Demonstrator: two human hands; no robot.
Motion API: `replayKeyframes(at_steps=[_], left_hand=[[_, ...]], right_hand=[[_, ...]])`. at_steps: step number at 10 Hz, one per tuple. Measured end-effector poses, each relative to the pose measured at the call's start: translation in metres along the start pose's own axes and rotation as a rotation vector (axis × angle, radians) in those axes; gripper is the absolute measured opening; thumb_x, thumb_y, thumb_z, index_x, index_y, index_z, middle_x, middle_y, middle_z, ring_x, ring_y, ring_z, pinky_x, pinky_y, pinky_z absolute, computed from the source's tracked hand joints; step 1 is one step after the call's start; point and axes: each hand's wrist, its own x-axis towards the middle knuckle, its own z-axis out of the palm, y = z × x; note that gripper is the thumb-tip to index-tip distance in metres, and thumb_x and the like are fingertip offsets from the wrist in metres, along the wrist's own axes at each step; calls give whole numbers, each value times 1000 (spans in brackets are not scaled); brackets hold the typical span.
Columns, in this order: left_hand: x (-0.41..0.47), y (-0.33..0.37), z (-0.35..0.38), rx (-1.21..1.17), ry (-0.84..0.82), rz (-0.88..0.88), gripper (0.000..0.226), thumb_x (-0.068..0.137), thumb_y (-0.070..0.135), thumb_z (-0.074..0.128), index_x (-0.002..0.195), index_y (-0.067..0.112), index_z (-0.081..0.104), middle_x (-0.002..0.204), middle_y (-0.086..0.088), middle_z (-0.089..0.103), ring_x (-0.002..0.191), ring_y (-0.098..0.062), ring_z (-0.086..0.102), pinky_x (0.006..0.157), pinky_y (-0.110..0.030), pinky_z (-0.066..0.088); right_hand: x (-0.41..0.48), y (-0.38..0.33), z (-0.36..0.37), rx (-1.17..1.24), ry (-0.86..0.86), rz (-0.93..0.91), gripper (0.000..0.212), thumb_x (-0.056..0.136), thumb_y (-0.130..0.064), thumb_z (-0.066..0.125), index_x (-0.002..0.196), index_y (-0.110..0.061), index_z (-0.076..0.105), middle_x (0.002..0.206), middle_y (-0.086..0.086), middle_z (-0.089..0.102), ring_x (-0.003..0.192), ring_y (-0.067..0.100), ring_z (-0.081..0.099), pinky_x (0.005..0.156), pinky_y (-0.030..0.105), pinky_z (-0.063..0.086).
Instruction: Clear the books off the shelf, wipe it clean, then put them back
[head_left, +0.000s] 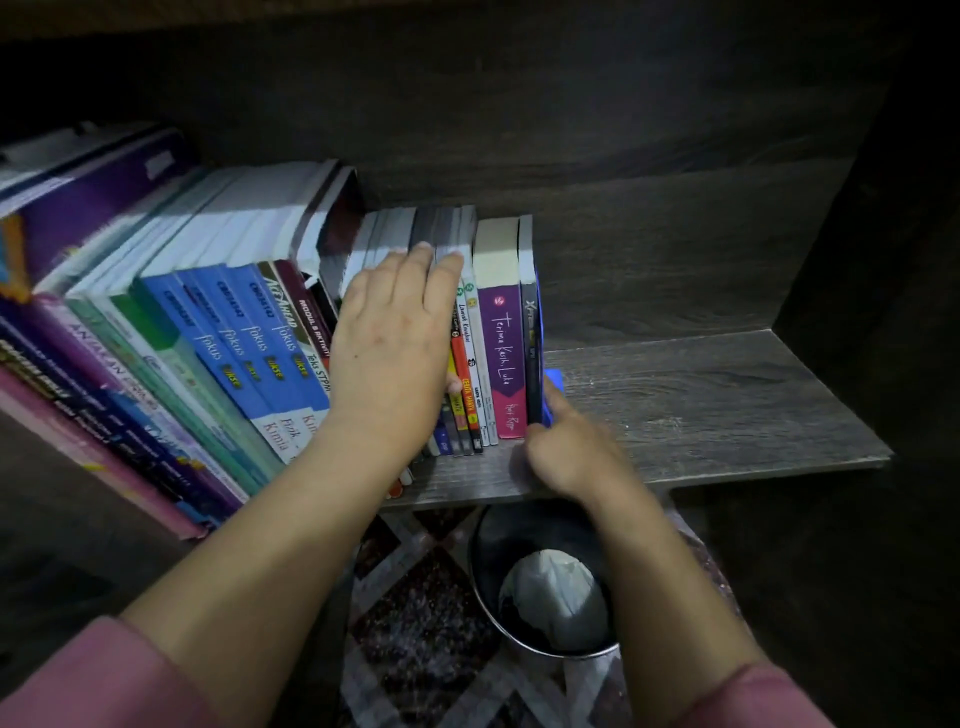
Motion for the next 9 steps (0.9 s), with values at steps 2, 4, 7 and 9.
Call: replayKeyframes(at_steps=[2, 4, 7, 9], left_hand=[[-1, 2, 0, 56, -25, 9, 119, 45, 31, 94, 144, 9, 31, 145, -15, 40, 134, -32, 37, 113, -43, 25], [0, 1, 8, 39, 14, -7, 121, 37, 26, 97, 141, 9, 36, 142, -16, 44, 131, -33, 40, 110, -42, 26], [-1, 8, 4, 42, -30, -40, 118, 41, 25, 95, 140, 9, 33, 140, -16, 43, 131, -33, 39, 111, -43, 29], [-32, 11, -7, 38, -29, -107, 115, 62, 24, 89, 150, 8, 16, 152, -18, 27, 144, -34, 21, 120, -42, 11]], right_hand=[[10, 24, 10, -144, 17, -190, 72, 98, -35, 45, 154, -33, -1, 163, 6, 7, 150, 19, -1, 121, 40, -4], [20, 25, 2, -124, -67, -201, 72, 99, -27, 46, 155, -34, 1, 163, 2, 2, 149, 12, -5, 120, 40, -8], [5, 22, 4, -136, 34, -215, 75, 96, -28, 51, 154, -34, 3, 159, 4, 25, 147, 22, 20, 121, 46, 10], [-46, -11, -27, -161, 364, -393, 86, 92, -30, 60, 155, -30, 2, 151, 2, 38, 136, 23, 38, 111, 41, 31]])
